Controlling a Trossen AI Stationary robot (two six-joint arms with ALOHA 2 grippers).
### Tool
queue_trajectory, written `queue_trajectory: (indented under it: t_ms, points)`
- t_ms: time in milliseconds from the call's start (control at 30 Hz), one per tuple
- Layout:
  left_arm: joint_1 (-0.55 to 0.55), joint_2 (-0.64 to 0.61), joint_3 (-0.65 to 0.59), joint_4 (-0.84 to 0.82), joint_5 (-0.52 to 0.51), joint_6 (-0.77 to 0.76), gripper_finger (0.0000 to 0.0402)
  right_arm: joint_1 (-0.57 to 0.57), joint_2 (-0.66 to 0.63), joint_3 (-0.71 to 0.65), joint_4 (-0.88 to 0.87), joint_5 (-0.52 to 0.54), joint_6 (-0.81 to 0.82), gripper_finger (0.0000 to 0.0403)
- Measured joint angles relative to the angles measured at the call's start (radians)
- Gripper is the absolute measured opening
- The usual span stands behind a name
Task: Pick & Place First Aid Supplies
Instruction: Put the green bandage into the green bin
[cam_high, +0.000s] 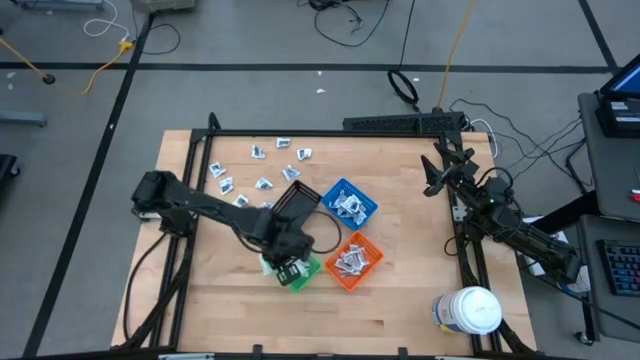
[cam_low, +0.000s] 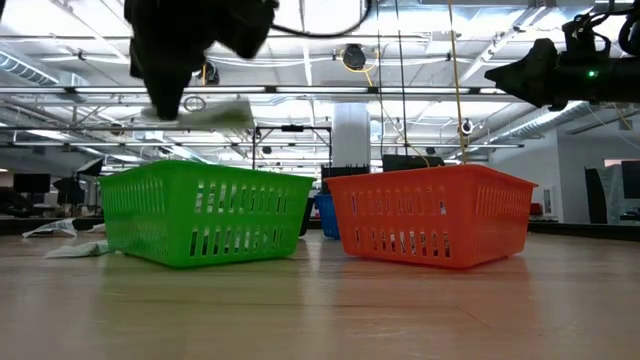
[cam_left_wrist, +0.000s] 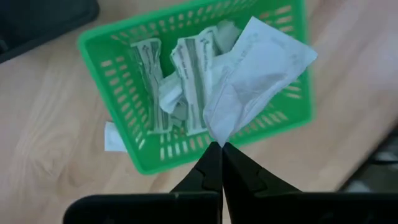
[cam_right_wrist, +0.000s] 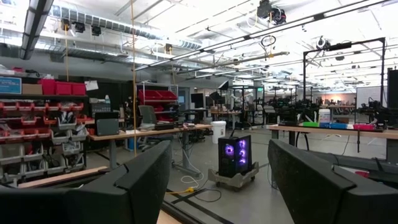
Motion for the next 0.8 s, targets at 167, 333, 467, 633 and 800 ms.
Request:
queue_trajectory:
  t_ms: [167,333,467,633,800]
  points:
    - [-0.009,0.06,-0.002,0.025,-0.004,0.025,0.0,0.0,0.0,0.0,0.002,0.0,0.0,0.0263]
    - [-0.022,0.112,-0.002,0.049,-0.007,0.026,0.0,0.0,0.0,0.0,0.001,0.0,0.0,0.0263]
    - [-0.029,0.129,-0.002,0.064,0.005,0.03,0.0002,0.0,0.0,0.0,0.002,0.0,0.0,0.0263]
    - [-0.03,0.129,-0.002,0.083,-0.001,0.023,0.0038,0.0,0.0,0.0,0.0,0.0,0.0,0.0263]
    - [-0.032,0.129,-0.002,0.081,-0.012,0.028,0.0115,0.0,0.0,0.0,0.0,0.0,0.0,0.0263]
